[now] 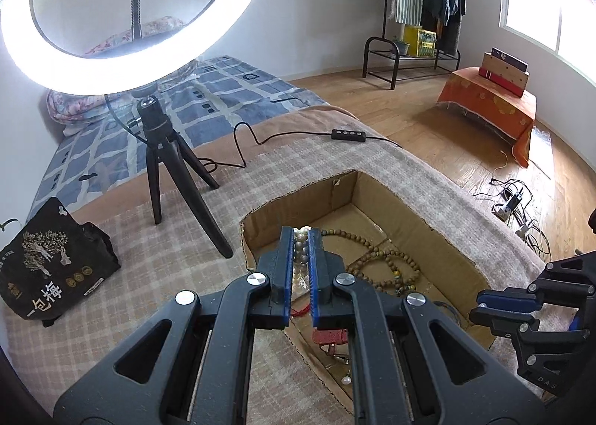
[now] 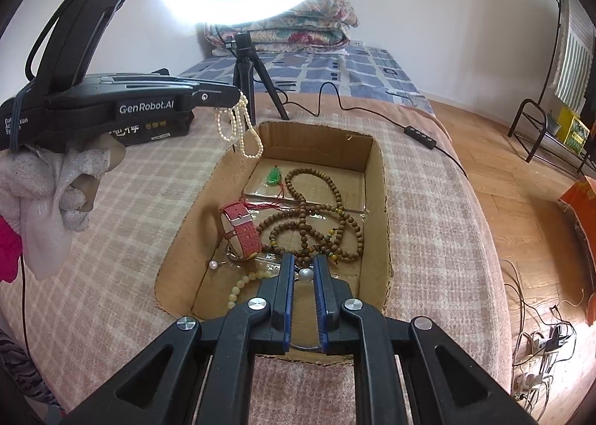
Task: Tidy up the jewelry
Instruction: 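Open left tool to drop necklace while right tool releases earring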
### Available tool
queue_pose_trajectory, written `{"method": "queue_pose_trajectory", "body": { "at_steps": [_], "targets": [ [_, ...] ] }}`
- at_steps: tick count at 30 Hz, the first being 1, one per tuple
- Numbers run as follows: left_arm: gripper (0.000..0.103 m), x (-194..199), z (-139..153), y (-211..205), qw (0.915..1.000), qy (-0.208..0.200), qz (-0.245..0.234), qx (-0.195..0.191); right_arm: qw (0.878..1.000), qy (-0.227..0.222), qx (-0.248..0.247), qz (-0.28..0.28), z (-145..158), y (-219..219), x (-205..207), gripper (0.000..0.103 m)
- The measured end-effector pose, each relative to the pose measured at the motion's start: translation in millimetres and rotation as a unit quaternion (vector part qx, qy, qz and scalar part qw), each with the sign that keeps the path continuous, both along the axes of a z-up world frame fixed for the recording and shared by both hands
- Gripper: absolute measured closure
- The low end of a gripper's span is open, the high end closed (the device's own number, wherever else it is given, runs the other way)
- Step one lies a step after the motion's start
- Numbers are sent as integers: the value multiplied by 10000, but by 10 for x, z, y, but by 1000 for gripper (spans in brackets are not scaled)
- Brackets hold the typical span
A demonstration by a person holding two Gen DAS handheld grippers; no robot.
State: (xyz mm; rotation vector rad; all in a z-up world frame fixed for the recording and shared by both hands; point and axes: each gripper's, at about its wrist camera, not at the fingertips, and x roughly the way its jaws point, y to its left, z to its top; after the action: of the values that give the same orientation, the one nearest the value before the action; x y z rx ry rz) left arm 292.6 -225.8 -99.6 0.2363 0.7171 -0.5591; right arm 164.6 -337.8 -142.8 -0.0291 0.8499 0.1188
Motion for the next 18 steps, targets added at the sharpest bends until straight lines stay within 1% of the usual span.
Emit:
{"method": "queue_pose_trajectory", "body": {
  "at_steps": [5, 15, 18],
  "targets": [
    [98, -5, -92, -23, 10000, 70, -7, 60, 9999, 71, 66, -34, -48, -36, 30, 95],
    [98, -1, -106, 5, 9998, 149, 58, 76, 9998, 166, 107, -96, -101, -51, 51, 94],
    [98, 7, -107, 29, 9998, 167, 103, 82, 9997, 170, 134, -119, -95, -49, 44, 91]
  ]
}}
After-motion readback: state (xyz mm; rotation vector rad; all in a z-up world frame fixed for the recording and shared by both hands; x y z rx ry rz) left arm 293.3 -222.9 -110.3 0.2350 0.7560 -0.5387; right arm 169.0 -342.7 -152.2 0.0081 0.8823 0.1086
